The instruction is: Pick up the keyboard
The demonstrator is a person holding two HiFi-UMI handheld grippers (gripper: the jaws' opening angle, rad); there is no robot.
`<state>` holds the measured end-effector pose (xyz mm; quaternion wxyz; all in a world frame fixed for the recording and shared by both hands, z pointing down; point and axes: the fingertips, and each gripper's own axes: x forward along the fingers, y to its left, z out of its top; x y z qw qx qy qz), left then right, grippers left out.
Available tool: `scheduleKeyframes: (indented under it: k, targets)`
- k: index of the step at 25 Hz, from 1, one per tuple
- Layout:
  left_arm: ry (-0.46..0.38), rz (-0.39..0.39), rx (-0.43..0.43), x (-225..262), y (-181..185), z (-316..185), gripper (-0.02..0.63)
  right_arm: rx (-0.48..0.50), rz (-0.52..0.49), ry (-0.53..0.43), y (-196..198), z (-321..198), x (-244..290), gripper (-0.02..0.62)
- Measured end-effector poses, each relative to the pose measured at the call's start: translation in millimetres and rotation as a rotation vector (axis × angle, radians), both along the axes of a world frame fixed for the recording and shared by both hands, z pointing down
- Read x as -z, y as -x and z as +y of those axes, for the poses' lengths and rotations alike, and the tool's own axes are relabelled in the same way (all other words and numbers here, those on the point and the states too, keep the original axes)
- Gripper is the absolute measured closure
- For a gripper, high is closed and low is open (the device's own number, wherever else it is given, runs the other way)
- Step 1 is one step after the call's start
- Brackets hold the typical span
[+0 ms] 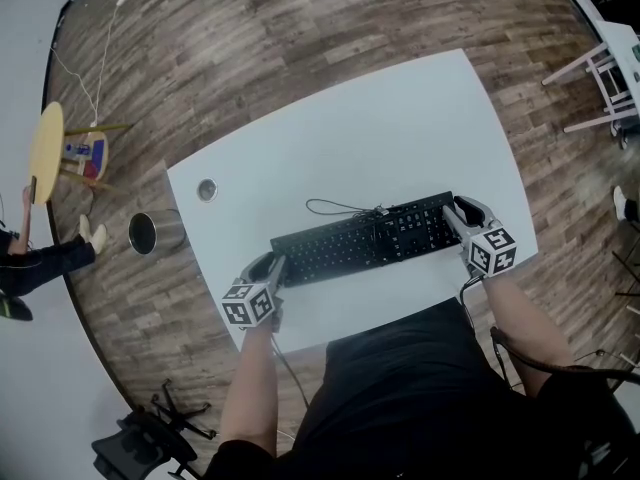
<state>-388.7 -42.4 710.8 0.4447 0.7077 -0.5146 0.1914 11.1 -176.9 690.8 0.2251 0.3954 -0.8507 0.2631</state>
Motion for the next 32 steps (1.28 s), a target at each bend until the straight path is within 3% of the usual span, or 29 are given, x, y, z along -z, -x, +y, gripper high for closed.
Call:
scheduleKeyframes:
  k: [7,20,32]
  targets:
    - [0.015,0.024,-0.009,-0.4,-2.7,-2.6,0.468,0.000,-0.049,0.045,-1.4,-2.3,-2.2,0.449]
    - [0.047,0.091,0.065,-1.9,-4.4,-1.5,0.484,0.023,-0.103,0.187,1.6,-3.7,-9.7,0.449]
    - [0.040,0.068,0.077,5.2,-0.3,-1.1,0.488,0.026,-0.085,0.140,3.6,-1.5,-3.2,0.456]
